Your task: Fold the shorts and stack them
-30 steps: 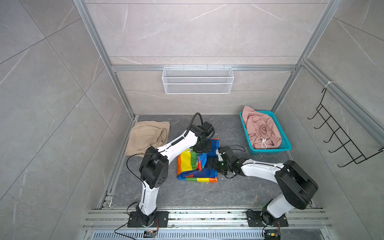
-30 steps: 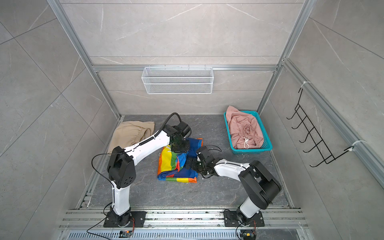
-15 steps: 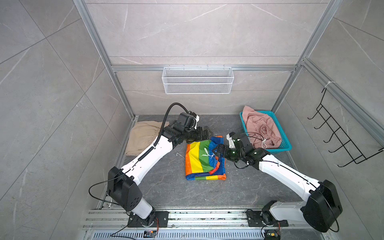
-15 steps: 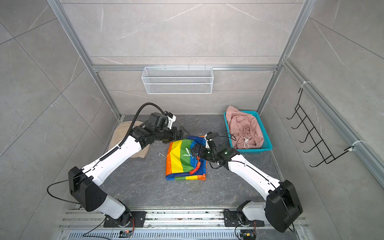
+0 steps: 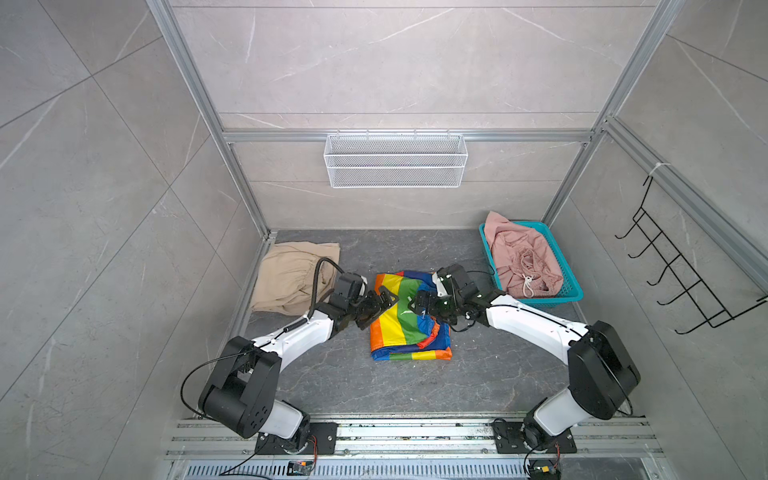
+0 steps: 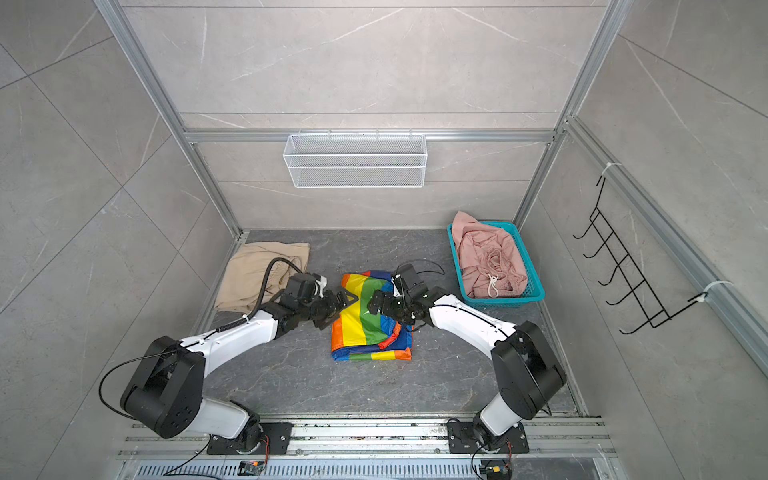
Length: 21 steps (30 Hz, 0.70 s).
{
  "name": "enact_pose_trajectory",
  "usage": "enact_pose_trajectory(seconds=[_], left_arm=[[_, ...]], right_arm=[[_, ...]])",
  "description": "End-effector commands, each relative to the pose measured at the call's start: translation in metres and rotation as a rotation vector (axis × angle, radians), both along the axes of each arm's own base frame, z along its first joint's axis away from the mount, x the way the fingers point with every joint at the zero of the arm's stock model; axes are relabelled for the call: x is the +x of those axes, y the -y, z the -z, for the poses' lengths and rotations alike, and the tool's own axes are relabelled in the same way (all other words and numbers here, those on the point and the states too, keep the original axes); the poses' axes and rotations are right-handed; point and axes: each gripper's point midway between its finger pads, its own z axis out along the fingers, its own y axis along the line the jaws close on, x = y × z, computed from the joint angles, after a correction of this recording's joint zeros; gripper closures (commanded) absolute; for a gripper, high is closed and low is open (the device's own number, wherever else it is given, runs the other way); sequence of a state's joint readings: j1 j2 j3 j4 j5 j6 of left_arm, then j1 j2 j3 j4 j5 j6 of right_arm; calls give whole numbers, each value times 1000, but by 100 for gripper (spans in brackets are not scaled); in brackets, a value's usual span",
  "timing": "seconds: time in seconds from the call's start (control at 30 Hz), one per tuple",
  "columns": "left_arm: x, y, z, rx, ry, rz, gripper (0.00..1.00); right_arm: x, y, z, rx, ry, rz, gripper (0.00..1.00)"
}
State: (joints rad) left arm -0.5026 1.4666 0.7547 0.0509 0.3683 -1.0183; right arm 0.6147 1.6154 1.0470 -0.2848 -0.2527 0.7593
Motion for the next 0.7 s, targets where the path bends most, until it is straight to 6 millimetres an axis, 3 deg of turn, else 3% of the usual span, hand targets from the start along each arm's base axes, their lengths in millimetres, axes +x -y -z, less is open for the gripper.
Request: enact_pose_trajectory(seconds=[0.0,0.17,0.27,0.37,0.47,0.5,0.57,0.67], left_arm=[[7,11,-2,-84,35,-42,0],[-10,12,45,-12,-53,-25,1],[-11,11,44,3,-47,-14,1],[-2,4,7,114,48,41,1],[10,-10,-37,281,177,98,1],[15,-16,-44,339,194,105,1],[23,-27,-40,412,158,120,1],[29,-34,-16,469,47,153,1]], right_arm=[[-10,3,34,-4,-78,0,1],[-23,32,81,-82,-147,20,1],[-29,40,87,-97,-156,16,1],[-28,38,64,-78,-112,-4,1],[-25,38,26,-59,-36,-25,1],[-25,40,15,-62,-11,-27,1],[-22,46,1,-81,23,-23,1],[-19,55,-6,-92,35,-14,1]])
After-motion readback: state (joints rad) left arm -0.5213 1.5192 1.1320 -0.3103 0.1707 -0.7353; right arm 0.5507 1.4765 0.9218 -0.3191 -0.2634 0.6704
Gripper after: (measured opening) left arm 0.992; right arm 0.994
